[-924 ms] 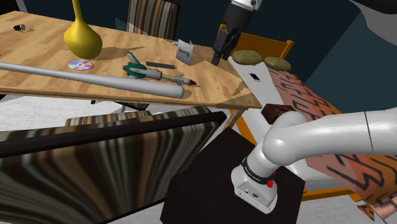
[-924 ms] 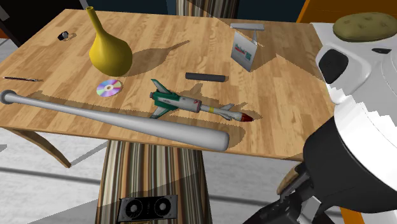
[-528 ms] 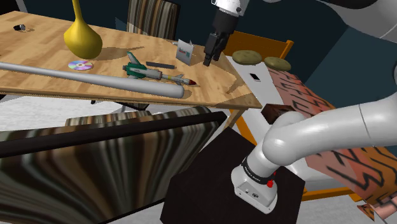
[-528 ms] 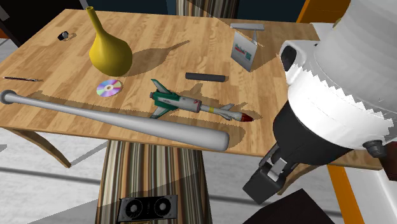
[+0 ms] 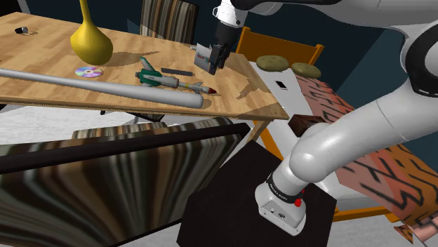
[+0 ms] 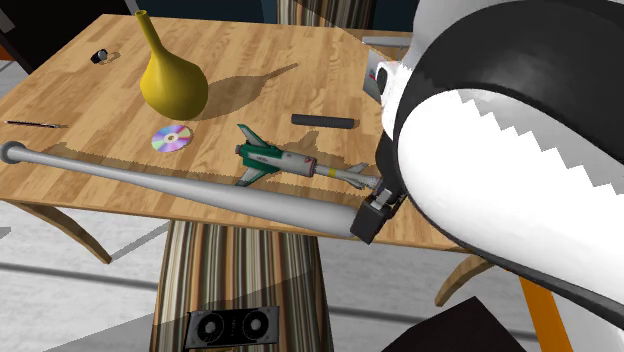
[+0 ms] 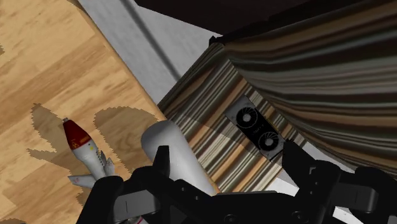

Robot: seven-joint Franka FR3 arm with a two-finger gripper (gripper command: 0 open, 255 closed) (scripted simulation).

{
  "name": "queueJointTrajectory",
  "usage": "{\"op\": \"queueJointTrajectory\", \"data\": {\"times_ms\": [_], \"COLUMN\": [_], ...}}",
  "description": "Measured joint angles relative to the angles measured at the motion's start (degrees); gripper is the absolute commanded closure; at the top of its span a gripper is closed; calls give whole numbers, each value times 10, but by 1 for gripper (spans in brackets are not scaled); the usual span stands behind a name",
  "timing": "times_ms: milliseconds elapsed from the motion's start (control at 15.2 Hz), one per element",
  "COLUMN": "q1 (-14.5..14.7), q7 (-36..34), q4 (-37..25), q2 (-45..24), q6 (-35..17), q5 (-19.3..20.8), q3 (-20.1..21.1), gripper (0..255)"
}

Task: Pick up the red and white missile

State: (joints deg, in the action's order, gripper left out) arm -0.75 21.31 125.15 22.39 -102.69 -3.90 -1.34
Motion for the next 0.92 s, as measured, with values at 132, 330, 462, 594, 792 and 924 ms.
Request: {"op": "queueJointTrajectory", "data": {"times_ms": [132, 330, 462, 594, 792, 924], "q1": [-1, -1, -1, -2, -4, -7], "q7": [24, 57, 79, 99, 130, 148], "q4": [-18, -48, -79, -114, -164, -210], "q2": [-38, -97, -140, -188, -254, -305], "q6": [-17, -42, -52, -62, -75, -78], "q5": [2, 1, 0, -3, -8, -11], "q3": [-8, -17, -23, -26, -30, -30], "gripper": [0, 0, 0, 0, 0, 0]}}
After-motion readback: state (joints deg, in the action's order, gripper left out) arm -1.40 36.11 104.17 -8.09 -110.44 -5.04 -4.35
